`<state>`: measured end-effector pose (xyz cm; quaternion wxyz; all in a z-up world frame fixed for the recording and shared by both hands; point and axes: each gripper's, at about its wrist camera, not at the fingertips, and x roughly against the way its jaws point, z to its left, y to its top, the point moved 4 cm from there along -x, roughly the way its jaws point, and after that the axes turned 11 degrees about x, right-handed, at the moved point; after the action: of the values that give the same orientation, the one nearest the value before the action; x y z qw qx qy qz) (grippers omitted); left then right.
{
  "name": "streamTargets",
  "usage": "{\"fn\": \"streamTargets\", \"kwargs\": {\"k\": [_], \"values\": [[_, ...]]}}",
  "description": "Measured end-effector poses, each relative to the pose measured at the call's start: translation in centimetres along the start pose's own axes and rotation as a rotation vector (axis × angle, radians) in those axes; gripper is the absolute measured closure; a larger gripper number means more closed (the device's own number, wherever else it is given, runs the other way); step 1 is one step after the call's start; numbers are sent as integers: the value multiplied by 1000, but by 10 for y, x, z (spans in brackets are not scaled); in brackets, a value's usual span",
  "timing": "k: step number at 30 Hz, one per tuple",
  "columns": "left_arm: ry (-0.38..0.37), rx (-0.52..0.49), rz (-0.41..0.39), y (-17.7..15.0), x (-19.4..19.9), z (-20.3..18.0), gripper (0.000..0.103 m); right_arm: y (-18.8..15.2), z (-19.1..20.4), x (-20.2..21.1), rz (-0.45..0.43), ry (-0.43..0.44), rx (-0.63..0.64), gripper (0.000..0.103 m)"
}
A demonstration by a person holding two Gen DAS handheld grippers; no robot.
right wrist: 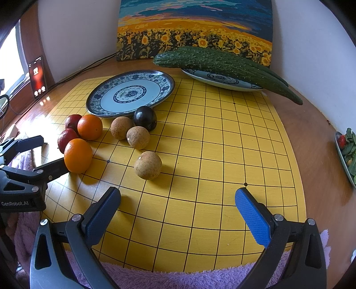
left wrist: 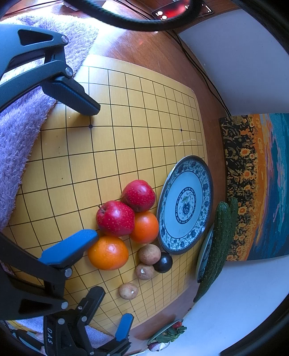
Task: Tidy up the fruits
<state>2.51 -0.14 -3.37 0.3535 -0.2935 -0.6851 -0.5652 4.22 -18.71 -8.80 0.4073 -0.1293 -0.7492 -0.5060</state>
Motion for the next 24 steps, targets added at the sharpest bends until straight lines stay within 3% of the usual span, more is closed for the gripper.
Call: {"fn": "streamTargets", "kwargs": {"k": [24], "values": [[0,-1,0,0,0,0,0,1,2,-1,1,3,11,0]]}}
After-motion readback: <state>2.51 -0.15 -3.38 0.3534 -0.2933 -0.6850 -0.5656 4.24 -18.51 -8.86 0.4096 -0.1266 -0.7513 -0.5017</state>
